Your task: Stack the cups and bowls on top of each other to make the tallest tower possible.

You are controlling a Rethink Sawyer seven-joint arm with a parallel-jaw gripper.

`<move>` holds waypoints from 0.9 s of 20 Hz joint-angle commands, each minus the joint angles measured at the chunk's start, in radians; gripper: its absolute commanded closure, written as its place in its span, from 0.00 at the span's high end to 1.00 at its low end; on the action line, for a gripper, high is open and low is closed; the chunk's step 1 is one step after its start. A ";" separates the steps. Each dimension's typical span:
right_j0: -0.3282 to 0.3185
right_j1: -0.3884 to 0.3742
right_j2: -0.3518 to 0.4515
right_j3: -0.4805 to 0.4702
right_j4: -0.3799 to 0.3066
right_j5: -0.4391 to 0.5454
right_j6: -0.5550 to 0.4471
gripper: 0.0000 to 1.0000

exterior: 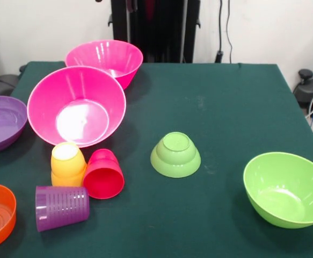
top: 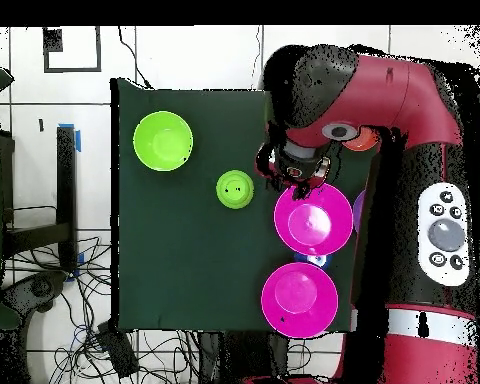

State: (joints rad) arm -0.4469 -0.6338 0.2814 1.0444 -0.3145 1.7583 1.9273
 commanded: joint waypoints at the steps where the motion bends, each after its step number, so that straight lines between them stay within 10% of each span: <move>1: 0.013 0.027 0.055 0.020 -0.064 -0.060 -0.161 1.00; 18: -0.046 -0.036 0.080 0.283 -0.060 -1.078 -0.081 1.00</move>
State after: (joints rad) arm -0.4923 -0.6711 0.2826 1.1836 -0.3218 0.8189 1.9273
